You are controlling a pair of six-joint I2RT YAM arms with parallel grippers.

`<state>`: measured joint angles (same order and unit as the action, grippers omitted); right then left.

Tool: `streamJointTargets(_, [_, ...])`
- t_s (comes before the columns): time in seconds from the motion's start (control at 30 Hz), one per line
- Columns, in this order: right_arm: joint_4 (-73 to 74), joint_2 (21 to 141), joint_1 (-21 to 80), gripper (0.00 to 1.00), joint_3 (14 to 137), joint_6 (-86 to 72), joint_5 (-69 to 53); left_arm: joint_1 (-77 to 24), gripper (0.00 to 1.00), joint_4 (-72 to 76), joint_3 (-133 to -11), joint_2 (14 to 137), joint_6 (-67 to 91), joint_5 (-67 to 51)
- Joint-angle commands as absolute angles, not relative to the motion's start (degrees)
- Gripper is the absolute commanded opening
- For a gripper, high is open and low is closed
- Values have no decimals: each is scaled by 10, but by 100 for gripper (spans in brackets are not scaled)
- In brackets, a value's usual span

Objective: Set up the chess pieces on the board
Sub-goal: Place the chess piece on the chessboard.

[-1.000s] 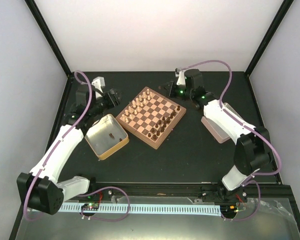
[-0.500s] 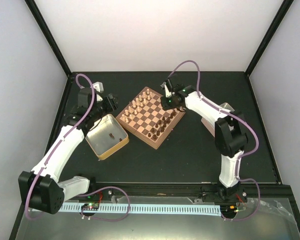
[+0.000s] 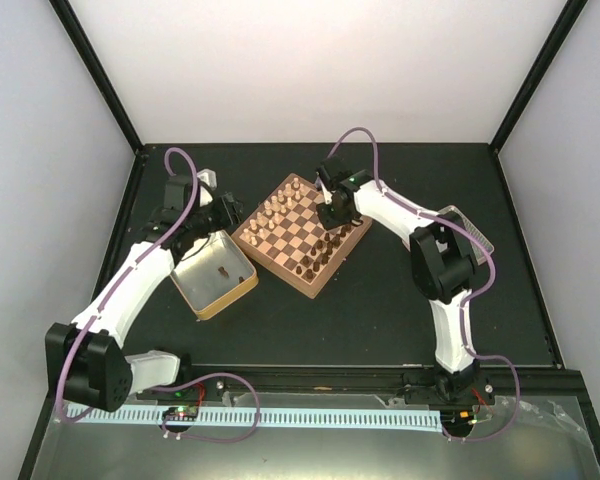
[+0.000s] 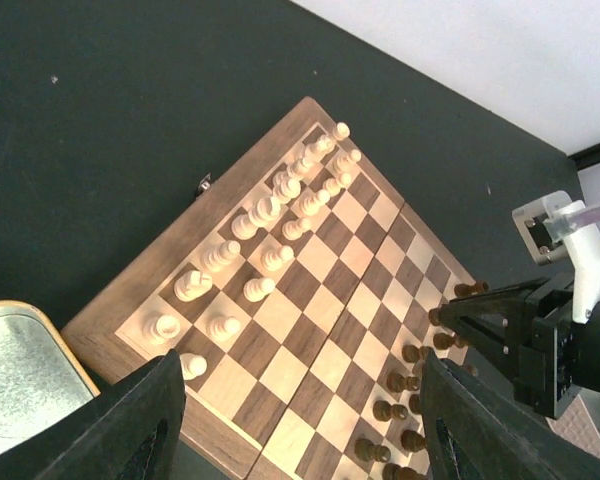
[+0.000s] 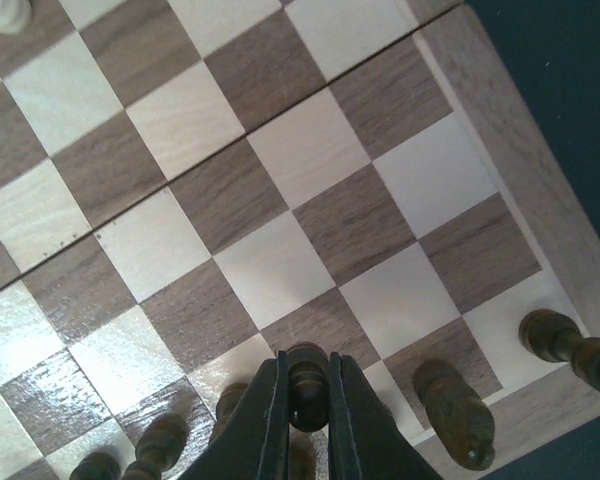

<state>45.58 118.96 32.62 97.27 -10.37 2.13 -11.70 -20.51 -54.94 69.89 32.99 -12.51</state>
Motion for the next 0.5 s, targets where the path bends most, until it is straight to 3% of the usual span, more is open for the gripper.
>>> streamJointTargets(0.0, [482,1200,334,6,993,-90,44,-113,66,-219,-572,710,334,-154])
streamJointTargets(0.47, [511,1236,337,8,1023,-81,63,-113,66,-224,-571,715,339,-167])
